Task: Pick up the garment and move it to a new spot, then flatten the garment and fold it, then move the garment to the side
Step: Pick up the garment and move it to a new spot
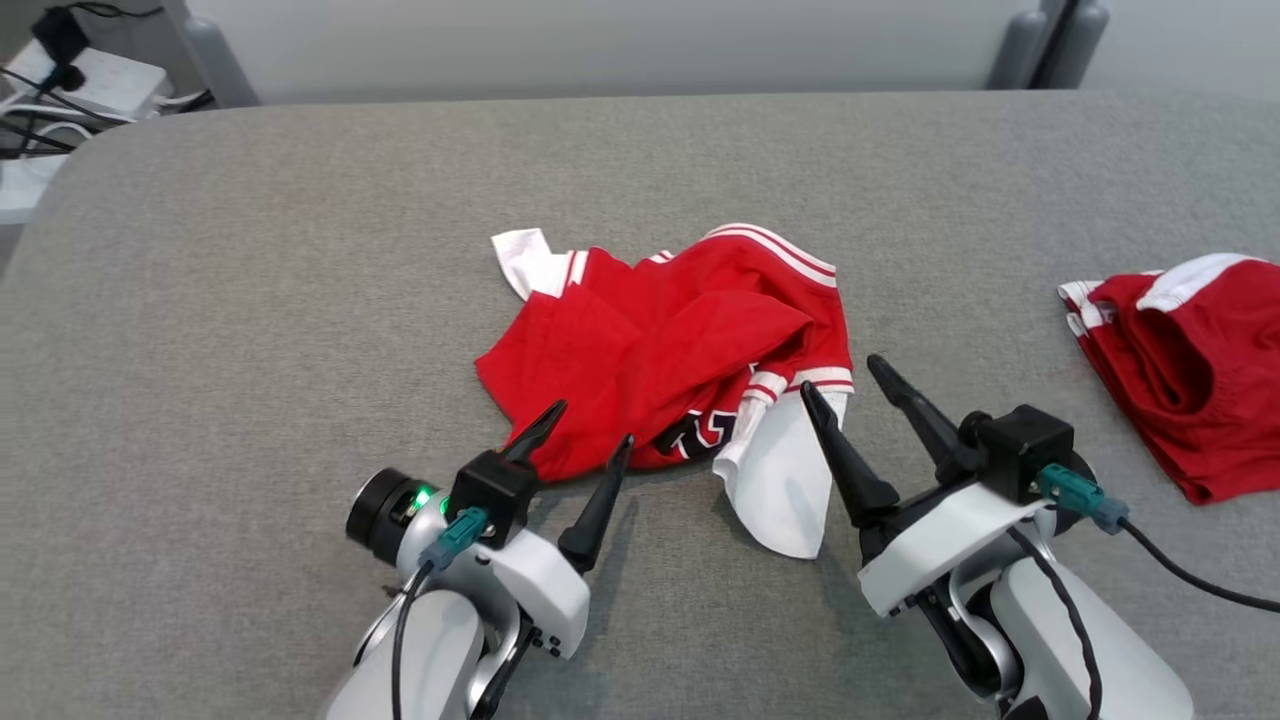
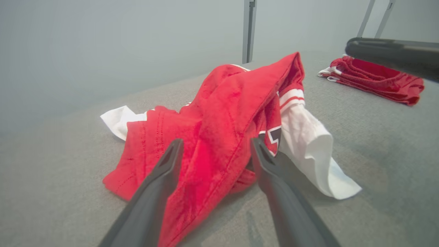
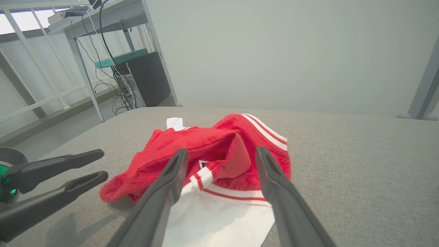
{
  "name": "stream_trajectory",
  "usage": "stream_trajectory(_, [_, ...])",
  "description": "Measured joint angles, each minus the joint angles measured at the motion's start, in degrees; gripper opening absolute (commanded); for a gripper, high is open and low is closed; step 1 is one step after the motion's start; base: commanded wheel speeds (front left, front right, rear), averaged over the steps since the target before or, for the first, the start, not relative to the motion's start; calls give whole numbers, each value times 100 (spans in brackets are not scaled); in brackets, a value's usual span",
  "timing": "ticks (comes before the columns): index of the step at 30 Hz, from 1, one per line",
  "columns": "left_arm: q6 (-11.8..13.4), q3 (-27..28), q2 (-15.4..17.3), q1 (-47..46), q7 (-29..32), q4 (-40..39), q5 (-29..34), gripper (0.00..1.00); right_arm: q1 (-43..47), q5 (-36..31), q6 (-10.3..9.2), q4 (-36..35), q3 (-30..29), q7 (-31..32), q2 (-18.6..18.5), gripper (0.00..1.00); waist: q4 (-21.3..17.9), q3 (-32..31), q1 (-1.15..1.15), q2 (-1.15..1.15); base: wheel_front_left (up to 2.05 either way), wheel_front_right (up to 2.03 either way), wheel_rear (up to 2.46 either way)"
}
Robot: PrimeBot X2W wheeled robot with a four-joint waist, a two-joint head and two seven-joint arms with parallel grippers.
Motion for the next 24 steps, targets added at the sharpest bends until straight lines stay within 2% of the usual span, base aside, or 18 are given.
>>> stream_trajectory(8, [51, 489, -10, 476, 0, -129, -97, 100, -66, 119, 0, 175, 51, 0, -129, 100, 206, -140, 0, 0, 0, 0, 0])
stream_trajectory(14, [44, 586, -24, 522, 0, -155, -86, 100, -413, 118, 0, 703, 136, 0, -289, 100, 309, -141, 0, 0, 0, 0, 0])
stream_trajectory(24, [16, 537, -40, 522, 0, -153, -116, 100, -937, 290, 0, 1508, 530, 0, -203, 100, 540, -70, 0, 0, 0, 0, 0])
